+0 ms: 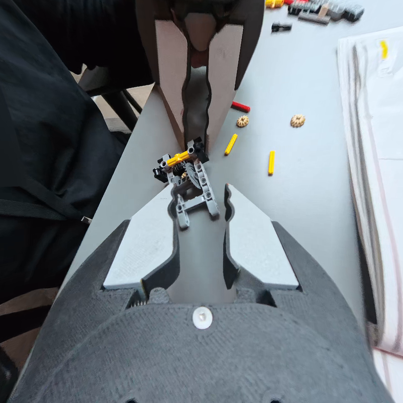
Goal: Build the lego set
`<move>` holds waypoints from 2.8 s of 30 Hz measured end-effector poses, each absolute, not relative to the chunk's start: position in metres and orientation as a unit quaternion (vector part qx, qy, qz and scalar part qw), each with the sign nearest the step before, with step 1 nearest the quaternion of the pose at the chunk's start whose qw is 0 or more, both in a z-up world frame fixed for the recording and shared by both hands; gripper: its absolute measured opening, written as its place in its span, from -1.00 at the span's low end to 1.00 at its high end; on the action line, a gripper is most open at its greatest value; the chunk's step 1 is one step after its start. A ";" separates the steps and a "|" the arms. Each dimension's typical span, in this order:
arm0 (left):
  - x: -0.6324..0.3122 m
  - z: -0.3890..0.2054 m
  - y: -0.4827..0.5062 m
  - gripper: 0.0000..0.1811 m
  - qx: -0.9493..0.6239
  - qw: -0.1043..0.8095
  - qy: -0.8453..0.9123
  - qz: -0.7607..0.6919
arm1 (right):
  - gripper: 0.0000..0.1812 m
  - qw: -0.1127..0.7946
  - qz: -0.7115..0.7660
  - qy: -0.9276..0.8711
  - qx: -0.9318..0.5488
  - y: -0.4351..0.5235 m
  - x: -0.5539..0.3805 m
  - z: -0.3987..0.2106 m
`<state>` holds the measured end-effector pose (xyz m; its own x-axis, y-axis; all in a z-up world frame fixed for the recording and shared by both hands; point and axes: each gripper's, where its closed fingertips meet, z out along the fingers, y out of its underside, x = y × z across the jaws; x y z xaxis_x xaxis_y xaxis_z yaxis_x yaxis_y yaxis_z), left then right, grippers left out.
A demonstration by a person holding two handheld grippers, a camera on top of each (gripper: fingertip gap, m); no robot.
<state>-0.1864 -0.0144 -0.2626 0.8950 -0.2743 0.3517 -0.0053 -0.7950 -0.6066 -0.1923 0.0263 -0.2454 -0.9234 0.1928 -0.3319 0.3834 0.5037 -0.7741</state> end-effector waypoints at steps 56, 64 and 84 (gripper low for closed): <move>-0.177 -0.251 0.004 -0.83 -0.884 0.388 0.144 -0.217 | -1.00 -0.135 -0.215 0.967 0.029 0.030 -0.171 -0.248; -0.178 -0.254 0.005 -0.83 -0.886 0.384 0.140 -0.218 | -1.00 -0.135 -0.216 0.967 0.022 0.031 -0.171 -0.248; -0.177 -0.256 0.003 -0.83 -0.886 0.380 0.159 -0.211 | -1.00 -0.133 -0.230 0.964 0.016 0.032 -0.171 -0.249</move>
<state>-0.1766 0.0035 -0.2561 0.8602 -0.4424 0.2537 -0.1207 -0.6600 -0.7415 -0.1710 0.0319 -0.2490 -0.9641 0.0919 0.2492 -0.0303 0.8940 -0.4470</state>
